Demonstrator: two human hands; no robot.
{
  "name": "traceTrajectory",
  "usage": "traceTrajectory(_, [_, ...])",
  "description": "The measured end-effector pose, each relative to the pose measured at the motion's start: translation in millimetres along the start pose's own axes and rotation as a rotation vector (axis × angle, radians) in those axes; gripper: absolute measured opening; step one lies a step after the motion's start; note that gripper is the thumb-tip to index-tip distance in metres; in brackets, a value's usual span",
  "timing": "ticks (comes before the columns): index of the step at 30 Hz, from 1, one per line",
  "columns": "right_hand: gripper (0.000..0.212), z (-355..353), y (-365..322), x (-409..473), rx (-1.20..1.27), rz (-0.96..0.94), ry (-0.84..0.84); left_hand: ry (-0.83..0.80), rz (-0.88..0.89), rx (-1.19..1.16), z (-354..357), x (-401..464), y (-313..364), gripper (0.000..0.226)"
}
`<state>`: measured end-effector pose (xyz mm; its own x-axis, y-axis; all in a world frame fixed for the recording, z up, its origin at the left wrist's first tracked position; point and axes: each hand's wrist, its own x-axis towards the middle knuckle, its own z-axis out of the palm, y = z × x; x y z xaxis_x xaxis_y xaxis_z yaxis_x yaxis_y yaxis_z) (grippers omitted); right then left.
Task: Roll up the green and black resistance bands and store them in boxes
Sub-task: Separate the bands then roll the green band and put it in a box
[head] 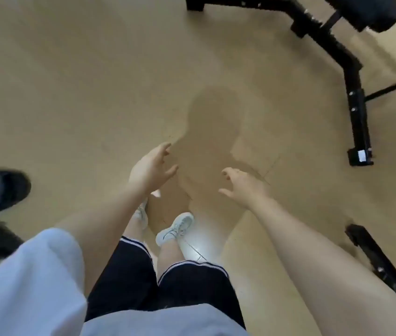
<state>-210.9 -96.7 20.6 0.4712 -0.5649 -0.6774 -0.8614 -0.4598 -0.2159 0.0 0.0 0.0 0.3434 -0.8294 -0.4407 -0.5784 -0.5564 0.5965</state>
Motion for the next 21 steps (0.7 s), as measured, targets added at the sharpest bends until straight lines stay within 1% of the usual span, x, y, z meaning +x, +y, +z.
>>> traceTrajectory(2, [0.049,-2.6,-35.4,15.4,-0.056,-0.098,-0.011,0.079,-0.093,-0.064,-17.3,-14.0,-26.8,0.063])
traceTrajectory(4, [0.049,-8.9,-75.7,29.6,-0.102,-0.188,-0.014,0.161,-0.148,-0.109,-34.9,-30.0,-53.2,0.063])
traceTrajectory(8, [0.047,-14.4,-169.2,53.2,-0.192,-0.405,-0.043,0.356,-0.272,-0.165,-77.1,-66.7,-106.5,0.064])
traceTrajectory(10, [0.047,-10.9,-214.8,59.0,-0.250,-0.503,-0.066,0.429,-0.342,-0.195,-95.7,-87.2,-132.3,0.065])
traceTrajectory(13, [0.048,-0.4,-278.0,65.5,-0.315,-0.602,-0.082,0.502,-0.432,-0.229,-119.5,-117.1,-170.0,0.065])
traceTrajectory(16, [0.049,11.4,-337.2,70.5,-0.315,-0.659,-0.092,0.560,-0.480,-0.232,-143.2,-143.2,-206.5,0.064])
traceTrajectory(21, [0.045,23.4,-431.6,84.0,-0.326,-0.718,-0.087,0.563,-0.485,-0.217,-188.6,-169.7,-270.9,0.066])
